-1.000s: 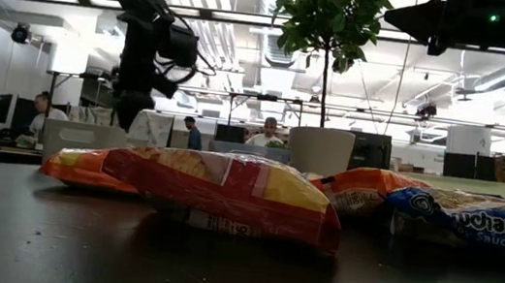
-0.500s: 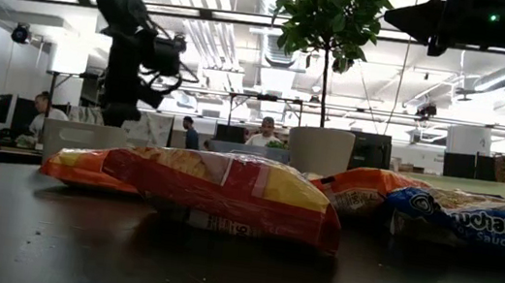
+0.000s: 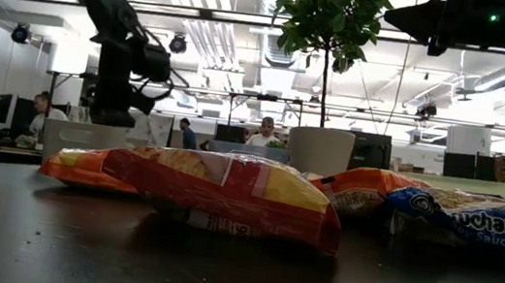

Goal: Sort Maruchan noodles
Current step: Put the red noodle pack into the white bin, then put the orange noodle pack into the yellow bin

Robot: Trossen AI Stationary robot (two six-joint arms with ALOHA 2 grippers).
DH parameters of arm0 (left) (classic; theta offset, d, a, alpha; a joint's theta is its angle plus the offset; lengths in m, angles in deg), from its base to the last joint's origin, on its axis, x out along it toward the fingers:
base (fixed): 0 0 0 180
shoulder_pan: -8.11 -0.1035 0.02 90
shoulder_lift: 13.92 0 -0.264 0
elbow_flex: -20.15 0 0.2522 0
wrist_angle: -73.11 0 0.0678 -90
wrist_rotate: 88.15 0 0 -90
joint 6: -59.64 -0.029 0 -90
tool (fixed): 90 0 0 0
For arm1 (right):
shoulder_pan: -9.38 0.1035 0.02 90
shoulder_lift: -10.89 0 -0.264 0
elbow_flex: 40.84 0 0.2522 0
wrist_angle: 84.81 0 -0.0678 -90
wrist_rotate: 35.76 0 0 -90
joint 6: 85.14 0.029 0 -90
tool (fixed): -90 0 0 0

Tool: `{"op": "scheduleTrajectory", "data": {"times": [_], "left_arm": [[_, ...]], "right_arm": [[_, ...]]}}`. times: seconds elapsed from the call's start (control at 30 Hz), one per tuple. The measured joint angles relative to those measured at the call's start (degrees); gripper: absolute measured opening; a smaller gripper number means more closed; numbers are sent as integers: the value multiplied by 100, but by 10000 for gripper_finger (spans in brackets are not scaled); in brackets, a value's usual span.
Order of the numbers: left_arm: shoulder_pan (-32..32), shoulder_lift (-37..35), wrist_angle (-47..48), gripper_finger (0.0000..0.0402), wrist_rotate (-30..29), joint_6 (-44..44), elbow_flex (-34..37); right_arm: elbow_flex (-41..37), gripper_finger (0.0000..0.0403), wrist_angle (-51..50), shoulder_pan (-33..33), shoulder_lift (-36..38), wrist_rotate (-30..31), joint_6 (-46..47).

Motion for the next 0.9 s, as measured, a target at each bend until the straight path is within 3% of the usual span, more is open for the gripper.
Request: {"op": "scheduleTrajectory", "data": {"times": [0.17, 0.33, 0.47, 0.63, 0.77, 0.9], "left_arm": [[433, -701, 55, 1, 108, 236, 4], [1223, -1587, -374, 0, 1188, 673, 175], [2153, -2244, -1422, 0, 1812, 889, 668], [3403, -2758, -3253, 0, 1833, 1020, 1494], [4086, -2816, -4592, 0, 1815, 829, 1990], [4340, -2736, -5184, 0, 1809, 488, 2151]], "right_arm": [[0, 29, 4, 0, -1, -2, 391], [2, 29, -104, 8, -1, -41, 1524], [2, 29, -631, 15, -1, -57, 2858], [2, 29, -1633, 15, -19, -188, 4409], [2, 29, -1731, 15, -131, -565, 4820], [79, 29, -1685, 22, -366, -813, 5025]]}}
